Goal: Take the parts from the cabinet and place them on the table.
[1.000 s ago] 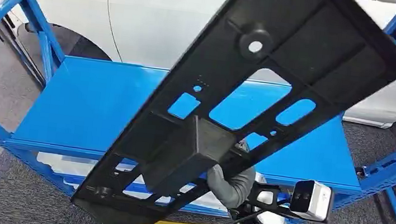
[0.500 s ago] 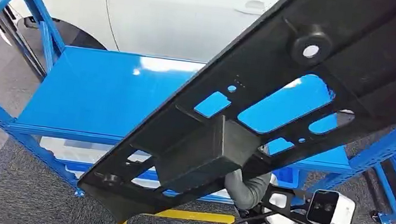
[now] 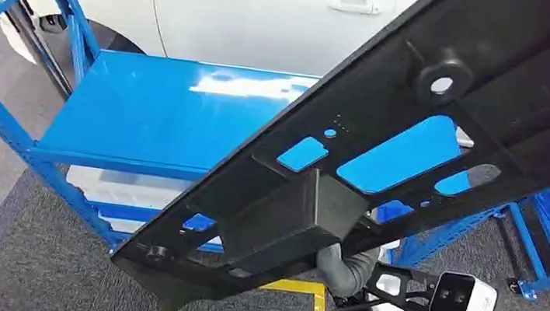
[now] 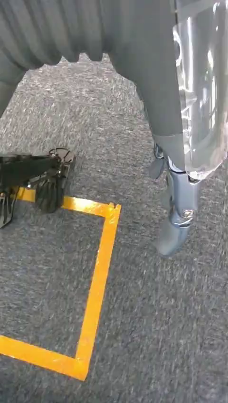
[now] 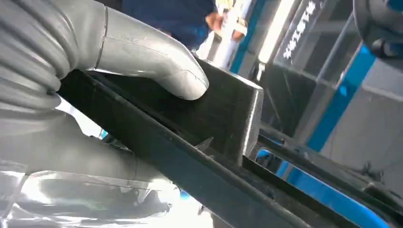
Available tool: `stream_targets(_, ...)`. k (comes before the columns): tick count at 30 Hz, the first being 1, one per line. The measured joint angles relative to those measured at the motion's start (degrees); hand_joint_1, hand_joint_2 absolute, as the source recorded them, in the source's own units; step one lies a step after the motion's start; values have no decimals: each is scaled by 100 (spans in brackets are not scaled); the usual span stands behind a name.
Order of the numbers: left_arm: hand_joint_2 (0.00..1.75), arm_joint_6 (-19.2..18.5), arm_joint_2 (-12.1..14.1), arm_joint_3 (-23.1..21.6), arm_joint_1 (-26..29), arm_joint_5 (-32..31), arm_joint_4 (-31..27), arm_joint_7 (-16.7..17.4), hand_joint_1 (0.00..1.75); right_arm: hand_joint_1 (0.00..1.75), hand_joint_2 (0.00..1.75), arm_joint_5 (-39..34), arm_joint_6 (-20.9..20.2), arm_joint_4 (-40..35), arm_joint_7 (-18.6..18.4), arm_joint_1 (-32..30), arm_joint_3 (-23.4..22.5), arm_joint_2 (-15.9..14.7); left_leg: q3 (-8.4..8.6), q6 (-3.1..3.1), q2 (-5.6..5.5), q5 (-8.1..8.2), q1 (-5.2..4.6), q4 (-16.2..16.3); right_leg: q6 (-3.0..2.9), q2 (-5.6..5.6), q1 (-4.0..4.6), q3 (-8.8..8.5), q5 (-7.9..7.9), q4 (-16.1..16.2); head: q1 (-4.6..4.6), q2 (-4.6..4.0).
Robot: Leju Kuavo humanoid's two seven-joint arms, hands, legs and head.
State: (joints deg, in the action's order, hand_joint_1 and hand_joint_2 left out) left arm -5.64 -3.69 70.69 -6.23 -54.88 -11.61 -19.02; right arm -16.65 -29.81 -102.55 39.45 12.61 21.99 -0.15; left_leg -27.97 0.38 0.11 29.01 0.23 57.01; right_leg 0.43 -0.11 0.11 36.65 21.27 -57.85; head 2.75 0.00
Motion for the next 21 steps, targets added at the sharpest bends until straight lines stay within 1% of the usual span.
stream_targets(1,175,0,-22,-2,-6,-9,2,-2,0,175,175,0,-13,0,13,-23,-24,0,-52,51,33,-86,56,-35,33,15,-10,43,50,-34,0,0)
stream_targets(2,175,0,-22,-7,-20,-22,2,2,0,175,175,0,-15,-4,18,-33,-46,-2,-101,91,36,-146,51,-35,57,22,-19,134,321,-193,0,-2)
stream_targets(3,175,0,-22,-11,-24,-39,2,2,0,175,175,2,-20,-4,17,-43,-74,-2,-177,128,44,-205,50,-34,74,22,-34,251,675,-528,0,-2)
stream_targets(4,175,2,-22,-11,-19,-44,2,2,0,175,175,2,-26,-4,24,-61,-94,-4,-259,131,47,-266,45,-33,97,19,-43,390,1013,-997,0,-2)
stream_targets(5,175,4,-22,-11,-17,-46,2,5,0,175,175,2,-39,-4,31,-77,-112,-4,-344,133,49,-329,39,-25,114,18,-47,512,1240,-1463,0,-2)
stream_targets(6,175,4,-22,-11,-17,-48,2,5,0,175,175,9,-50,-4,33,-96,-129,-7,-427,130,51,-382,39,-16,124,17,-50,556,1285,-1769,0,-2)
stream_targets(7,175,4,-22,-11,-17,-52,2,7,0,175,175,15,-63,-4,33,-111,-145,-7,-511,122,52,-435,38,0,126,17,-49,484,1172,-1825,0,-2)
stream_targets(8,175,4,-22,-11,-18,-59,2,11,0,175,175,17,-70,-4,35,-118,-160,-7,-587,113,53,-479,38,21,115,16,-48,280,972,-1631,0,0)
stream_targets(9,175,4,-24,-11,-18,-61,2,11,0,175,175,18,-83,-6,35,-119,-175,-7,-649,101,52,-514,37,44,97,16,-47,-23,780,-1236,0,-2)
stream_targets(10,175,4,-26,-13,-18,-63,2,13,0,175,175,17,-83,-9,35,-118,-184,-7,-699,87,49,-546,35,67,63,16,-42,-395,660,-711,0,0)
stream_targets(11,175,4,-35,-13,-19,-66,2,15,0,175,175,24,-87,-33,35,-118,-195,-7,-734,65,48,-574,37,97,9,15,-25,-751,762,-165,0,0)
stream_targets(12,175,4,-50,-17,-20,-70,2,18,0,175,175,30,-96,-55,35,-120,-199,-4,-766,23,41,-611,18,115,-12,12,13,-883,857,116,2,-2)
stream_targets(13,175,4,-50,-17,-20,-88,2,22,0,175,175,31,-98,-77,42,-138,-217,-7,-757,-15,45,-654,29,90,-37,16,24,-843,795,65,-2,-2)
stream_targets(14,175,4,-50,-20,-22,-96,2,29,0,175,175,30,-98,-87,46,-139,-232,-4,-768,-48,47,-694,42,86,-60,19,40,-831,790,77,0,0)
stream_targets(15,175,4,-50,-20,-21,-96,2,33,0,175,175,30,-98,-87,46,-148,-241,-4,-767,-82,49,-739,42,57,-103,19,44,-805,753,75,0,0)
stream_targets(16,175,7,-48,-20,-19,-96,2,33,0,175,175,30,-98,-87,46,-155,-247,-4,-794,-121,34,-722,20,76,-158,2,-28,-772,660,145,0,0)
stream_targets(17,175,7,-48,-20,-15,-96,2,35,0,175,175,31,-98,-92,46,-151,-252,-2,-855,-141,24,-538,40,174,-186,-7,-29,-726,598,153,0,-2)
stream_targets(18,175,7,-59,-22,-9,-96,2,40,0,175,175,33,-100,-105,46,-154,-256,-2,-953,-156,19,-169,46,480,-246,-12,-29,-650,540,151,2,-2)
stream_targets(19,175,9,-57,-22,-9,-96,2,42,0,175,175,33,-103,-105,46,-161,-263,-2,-1084,-173,21,180,58,908,-249,-12,-21,-576,482,148,0,0)
stream_targets(20,175,9,-57,-22,-11,-96,2,44,0,175,175,33,-105,-105,46,-166,-267,-2,-1193,-193,21,426,60,1349,-250,-11,-15,-501,424,140,2,0)
stream_targets(21,175,11,-57,-22,-12,-96,2,44,0,175,175,33,-105,-105,46,-169,-269,-2,-1263,-211,21,529,60,1710,-245,-12,-14,-418,368,123,0,0)
